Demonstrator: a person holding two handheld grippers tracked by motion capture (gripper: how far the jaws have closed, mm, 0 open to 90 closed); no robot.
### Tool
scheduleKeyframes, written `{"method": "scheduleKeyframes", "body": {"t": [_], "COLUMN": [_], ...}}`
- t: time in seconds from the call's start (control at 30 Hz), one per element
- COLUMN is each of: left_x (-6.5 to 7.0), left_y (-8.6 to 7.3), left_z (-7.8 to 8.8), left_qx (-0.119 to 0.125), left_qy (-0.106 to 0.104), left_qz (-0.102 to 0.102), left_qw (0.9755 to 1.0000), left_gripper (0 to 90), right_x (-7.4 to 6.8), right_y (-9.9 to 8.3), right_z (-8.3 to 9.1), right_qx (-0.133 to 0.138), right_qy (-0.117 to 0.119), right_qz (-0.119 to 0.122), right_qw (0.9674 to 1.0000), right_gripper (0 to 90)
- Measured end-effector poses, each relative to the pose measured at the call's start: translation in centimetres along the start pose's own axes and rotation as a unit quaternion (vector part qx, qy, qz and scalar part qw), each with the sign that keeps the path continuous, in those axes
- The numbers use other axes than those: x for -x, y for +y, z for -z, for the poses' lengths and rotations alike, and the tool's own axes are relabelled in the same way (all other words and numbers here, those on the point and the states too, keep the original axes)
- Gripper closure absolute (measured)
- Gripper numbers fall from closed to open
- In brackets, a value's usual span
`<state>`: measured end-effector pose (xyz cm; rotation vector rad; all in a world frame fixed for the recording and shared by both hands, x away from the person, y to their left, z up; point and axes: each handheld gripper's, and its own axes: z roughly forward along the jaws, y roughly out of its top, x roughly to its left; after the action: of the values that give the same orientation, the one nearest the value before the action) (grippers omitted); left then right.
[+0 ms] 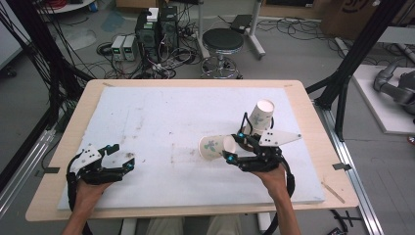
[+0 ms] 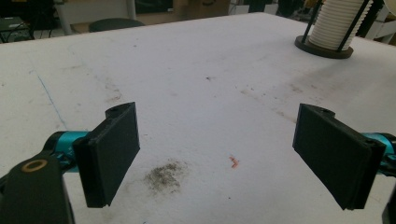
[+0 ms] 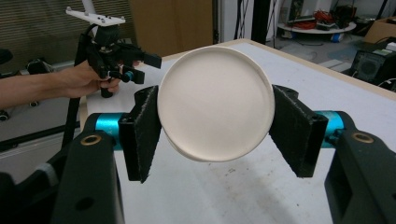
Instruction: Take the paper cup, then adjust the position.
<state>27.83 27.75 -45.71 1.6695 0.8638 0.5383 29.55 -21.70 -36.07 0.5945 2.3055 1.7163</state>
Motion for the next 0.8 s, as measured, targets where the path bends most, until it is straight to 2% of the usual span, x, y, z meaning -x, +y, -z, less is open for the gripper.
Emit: {"method": "scheduleKeyframes", "body": {"t": [0.33,0.5,0.73,0.8], "left_x": [0.04,-0.27,-0.37,-0.43], "left_y": [0.03,-0.06,-0.02,0.09], "left_z": [-0.06,0.18,0.22,0.21], "left_qx": [-0.002,0.01,0.013,0.008], "left_qy": [-0.003,-0.009,-0.015,-0.016], "left_qz": [-0.002,0.014,0.018,0.011], "left_qw": [1.0,0.9998,0.9996,0.9998], "left_gripper": [14.7,14.6,14.5,14.3], "right_x": [0.03,0.05,0.22,0.34], "right_y": [-0.12,-0.12,-0.1,-0.12], "right_z": [0.12,0.12,-0.1,-0.22], "right_qx": [0.0,-0.001,-0.004,-0.003], "right_qy": [-0.004,-0.003,0.001,-0.001], "right_qz": [0.0,0.001,-0.002,0.0], "right_qw": [1.0,1.0,1.0,1.0], "right_gripper": [37.7,37.7,37.7,37.7]}}
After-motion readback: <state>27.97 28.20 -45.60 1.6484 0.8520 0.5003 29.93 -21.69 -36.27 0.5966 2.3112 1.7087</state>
